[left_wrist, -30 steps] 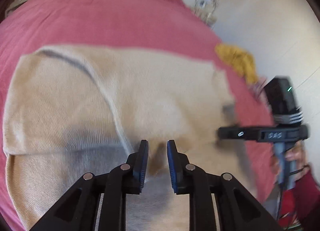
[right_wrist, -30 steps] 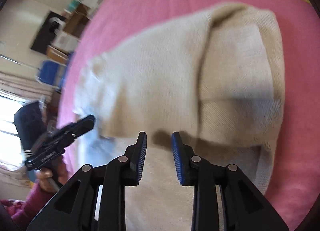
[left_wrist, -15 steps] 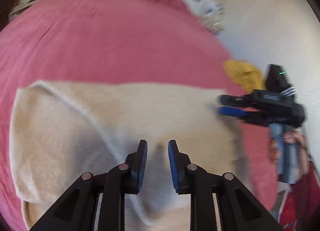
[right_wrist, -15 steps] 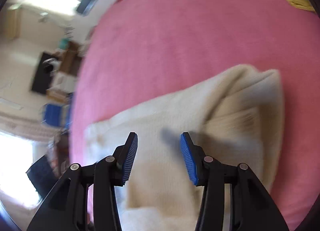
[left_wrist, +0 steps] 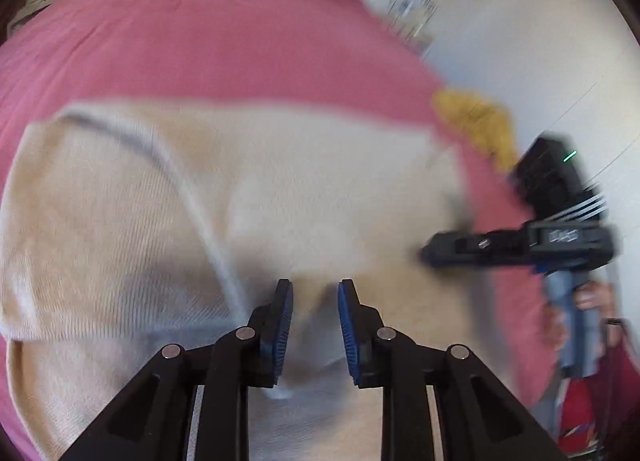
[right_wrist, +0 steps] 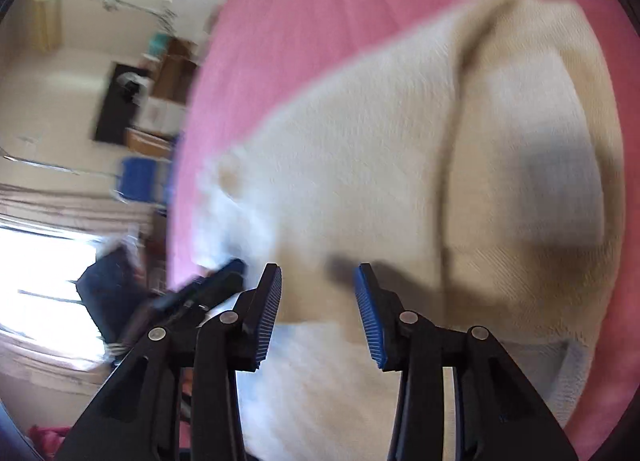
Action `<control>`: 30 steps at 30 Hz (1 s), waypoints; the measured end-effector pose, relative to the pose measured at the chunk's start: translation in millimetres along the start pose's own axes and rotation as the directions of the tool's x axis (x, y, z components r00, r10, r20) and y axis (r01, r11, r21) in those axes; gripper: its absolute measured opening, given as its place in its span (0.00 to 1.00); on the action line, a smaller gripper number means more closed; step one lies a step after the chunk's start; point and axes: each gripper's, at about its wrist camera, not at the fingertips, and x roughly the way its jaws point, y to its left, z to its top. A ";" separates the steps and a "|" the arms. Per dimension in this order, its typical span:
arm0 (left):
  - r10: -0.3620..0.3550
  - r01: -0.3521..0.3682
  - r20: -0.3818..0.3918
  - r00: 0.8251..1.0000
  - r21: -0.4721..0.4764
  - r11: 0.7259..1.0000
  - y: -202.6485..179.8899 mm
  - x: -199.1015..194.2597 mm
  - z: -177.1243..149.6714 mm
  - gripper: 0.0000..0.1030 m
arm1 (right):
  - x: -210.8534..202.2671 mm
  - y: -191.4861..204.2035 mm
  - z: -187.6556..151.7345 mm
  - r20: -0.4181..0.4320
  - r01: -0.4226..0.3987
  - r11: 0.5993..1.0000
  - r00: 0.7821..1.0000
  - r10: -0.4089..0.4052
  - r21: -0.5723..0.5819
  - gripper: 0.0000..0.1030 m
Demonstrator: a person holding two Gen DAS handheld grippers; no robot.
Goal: Fold clothes
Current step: 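Move both grippers to the long side edge of the folded sweater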
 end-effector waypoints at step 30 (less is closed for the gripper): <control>0.174 -0.061 0.184 0.967 -0.498 0.865 76.0 -229.9 -298.4 0.27 | -114.3 -119.2 -280.4 0.188 -0.342 0.900 0.936 0.299 0.269 0.59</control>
